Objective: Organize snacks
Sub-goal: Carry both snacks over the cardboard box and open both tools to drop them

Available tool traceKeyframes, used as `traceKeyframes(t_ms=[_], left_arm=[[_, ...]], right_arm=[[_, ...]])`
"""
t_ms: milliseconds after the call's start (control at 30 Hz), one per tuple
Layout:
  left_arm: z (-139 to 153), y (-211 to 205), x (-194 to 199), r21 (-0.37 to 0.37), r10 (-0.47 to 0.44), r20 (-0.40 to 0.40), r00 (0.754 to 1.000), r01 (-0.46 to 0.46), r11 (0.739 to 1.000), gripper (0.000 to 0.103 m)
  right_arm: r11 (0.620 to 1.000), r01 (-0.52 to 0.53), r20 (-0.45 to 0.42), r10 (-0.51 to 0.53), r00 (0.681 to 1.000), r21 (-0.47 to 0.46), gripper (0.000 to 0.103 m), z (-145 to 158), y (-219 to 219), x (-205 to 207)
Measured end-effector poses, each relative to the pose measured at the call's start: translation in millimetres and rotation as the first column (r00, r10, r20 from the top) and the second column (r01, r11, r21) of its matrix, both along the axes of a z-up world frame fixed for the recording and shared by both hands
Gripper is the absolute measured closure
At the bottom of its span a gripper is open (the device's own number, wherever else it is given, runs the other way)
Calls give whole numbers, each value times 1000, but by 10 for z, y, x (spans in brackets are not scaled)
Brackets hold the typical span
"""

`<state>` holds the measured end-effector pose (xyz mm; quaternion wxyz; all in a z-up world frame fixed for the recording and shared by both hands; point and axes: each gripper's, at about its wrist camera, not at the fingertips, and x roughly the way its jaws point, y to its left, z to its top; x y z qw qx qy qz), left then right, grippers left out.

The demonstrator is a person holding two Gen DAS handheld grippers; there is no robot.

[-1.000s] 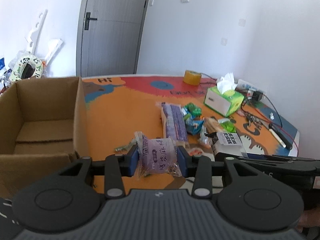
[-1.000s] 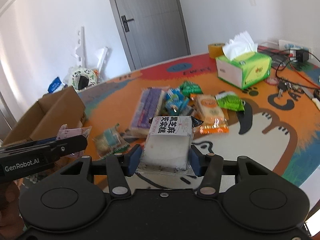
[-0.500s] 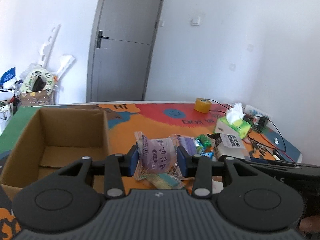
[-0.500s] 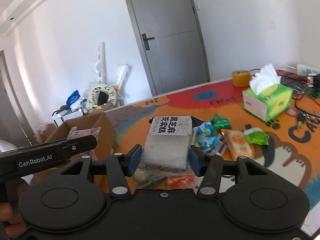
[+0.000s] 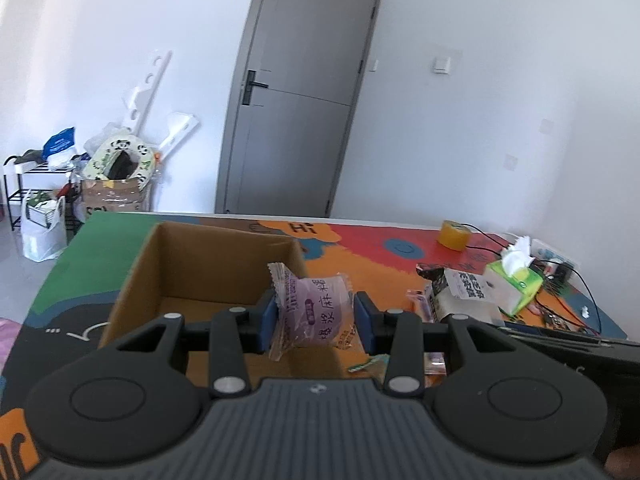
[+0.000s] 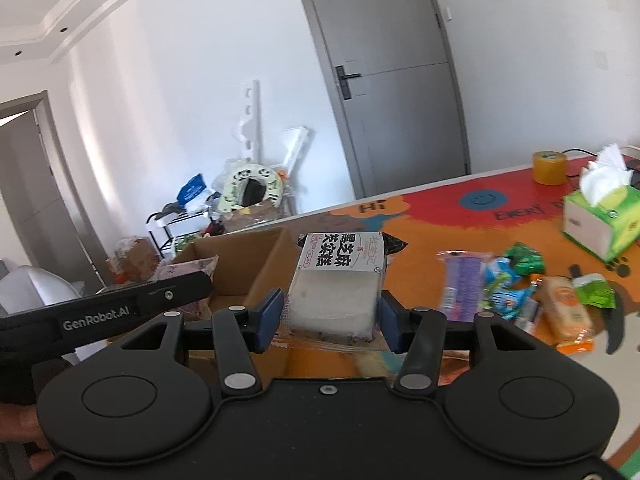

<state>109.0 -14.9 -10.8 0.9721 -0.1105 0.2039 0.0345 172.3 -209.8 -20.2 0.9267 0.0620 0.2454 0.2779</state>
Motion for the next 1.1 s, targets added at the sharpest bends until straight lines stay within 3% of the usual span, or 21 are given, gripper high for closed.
traceKeyframes(t_ms=[333,800,1100], left_arm=[[-107,387,16,-31,76,-32,997,-77,997,63],[-249,719,50,-83,82,-82,993,-89,993,62],[-149,856,-104,-103,129,-46,991,-134,986,51]], right_arm=[[998,-59,-4,59,998,-15,52,13,300,55],[992,-115,-6,115,993,-54,52,29,736,59],[987,-151,-25,150,988,-53,52,12,890,79]])
